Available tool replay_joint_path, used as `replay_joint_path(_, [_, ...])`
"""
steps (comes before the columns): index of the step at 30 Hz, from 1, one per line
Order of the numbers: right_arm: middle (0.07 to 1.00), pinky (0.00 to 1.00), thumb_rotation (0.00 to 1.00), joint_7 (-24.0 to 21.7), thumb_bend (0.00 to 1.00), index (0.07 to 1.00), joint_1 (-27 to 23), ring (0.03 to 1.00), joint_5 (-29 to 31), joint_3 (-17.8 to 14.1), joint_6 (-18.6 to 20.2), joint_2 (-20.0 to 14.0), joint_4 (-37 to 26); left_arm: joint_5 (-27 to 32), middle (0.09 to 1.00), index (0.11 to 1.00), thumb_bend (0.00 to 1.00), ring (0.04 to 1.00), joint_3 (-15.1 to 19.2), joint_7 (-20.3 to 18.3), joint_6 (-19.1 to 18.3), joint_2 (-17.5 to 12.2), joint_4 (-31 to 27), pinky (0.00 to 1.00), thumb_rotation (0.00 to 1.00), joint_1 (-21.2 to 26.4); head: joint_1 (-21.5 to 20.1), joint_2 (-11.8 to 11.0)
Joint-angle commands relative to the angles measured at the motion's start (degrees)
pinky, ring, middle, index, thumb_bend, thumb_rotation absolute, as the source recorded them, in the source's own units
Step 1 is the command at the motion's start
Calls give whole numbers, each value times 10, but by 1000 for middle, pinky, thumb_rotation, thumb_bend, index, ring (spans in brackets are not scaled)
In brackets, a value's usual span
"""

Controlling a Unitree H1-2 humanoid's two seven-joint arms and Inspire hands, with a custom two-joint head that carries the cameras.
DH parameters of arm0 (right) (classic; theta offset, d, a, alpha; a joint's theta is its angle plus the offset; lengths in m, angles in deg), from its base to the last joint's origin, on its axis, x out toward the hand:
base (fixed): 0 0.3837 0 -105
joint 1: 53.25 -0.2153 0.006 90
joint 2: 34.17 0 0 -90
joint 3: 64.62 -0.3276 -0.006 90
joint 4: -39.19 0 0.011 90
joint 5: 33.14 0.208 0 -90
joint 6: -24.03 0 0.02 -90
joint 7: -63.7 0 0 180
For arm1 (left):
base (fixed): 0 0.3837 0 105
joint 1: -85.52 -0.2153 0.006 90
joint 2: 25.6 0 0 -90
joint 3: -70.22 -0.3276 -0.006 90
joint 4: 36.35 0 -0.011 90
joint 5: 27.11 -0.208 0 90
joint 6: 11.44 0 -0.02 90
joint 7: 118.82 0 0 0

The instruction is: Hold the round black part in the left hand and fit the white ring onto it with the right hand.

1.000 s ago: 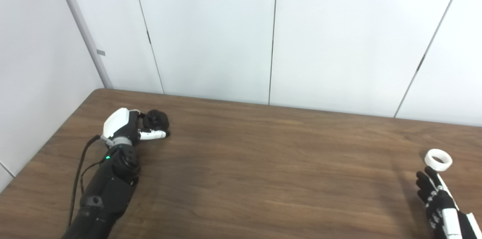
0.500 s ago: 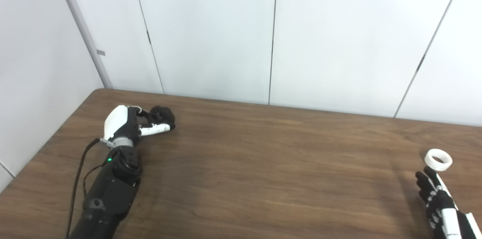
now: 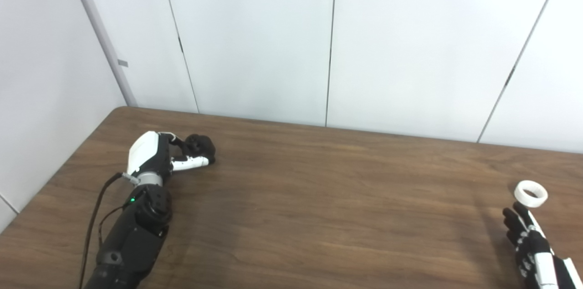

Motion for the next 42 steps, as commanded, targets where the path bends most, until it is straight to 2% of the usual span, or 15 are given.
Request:
replay_joint_path(1, [941, 976, 995, 6, 624, 962, 12, 962, 0, 5, -6, 10, 6, -9, 759, 486, 519, 888, 0, 0, 9, -12, -40, 919, 42, 13, -1, 1])
replay_joint_path(7, [944, 988, 989, 9, 635, 963, 10, 967, -3, 8, -2, 14, -1, -10, 751, 486, 519, 854, -16, -32, 3, 9, -127, 811, 41, -17, -10, 4])
replay_joint_path(13, [942, 994, 983, 13, 639, 961, 6, 963, -5, 8, -1, 23, -6, -32, 755, 486, 519, 848, -49, -70, -13, 35, -218, 781, 42, -47, -26, 9])
replay_joint_path(18, [946, 999, 996, 18, 639, 966, 2, 967, -18, 13, 6, 32, -17, -60, 751, 486, 518, 846, -80, -91, -9, 52, -272, 773, 41, -70, -45, 14])
replay_joint_path(21, [952, 997, 1000, 21, 628, 969, 0, 970, -21, 16, 7, 39, -23, -66, 755, 486, 518, 842, -95, -99, 6, 59, -289, 771, 40, -80, -58, 17])
replay_joint_path(27, [951, 987, 999, 32, 621, 965, -4, 969, -28, 21, 21, 51, -44, -97, 761, 486, 519, 854, -132, -118, 12, 82, -322, 781, 42, -102, -78, 21])
replay_joint_path(32, [952, 994, 1000, 43, 626, 961, -7, 975, -37, 23, 35, 60, -61, -112, 768, 487, 517, 866, -158, -127, 39, 91, -327, 818, 44, -126, -92, 27])
replay_joint_path(39, [956, 993, 1000, 53, 602, 967, -8, 966, -49, 32, 54, 66, -92, -155, 767, 486, 518, 862, -195, -121, 81, 98, -311, 962, 46, -166, -108, 35])
replay_joint_path(42, [956, 996, 1000, 56, 604, 967, -8, 969, -53, 35, 65, 66, -105, -161, 769, 487, 519, 860, -200, -118, 105, 99, -305, 979, 45, -184, -115, 40])
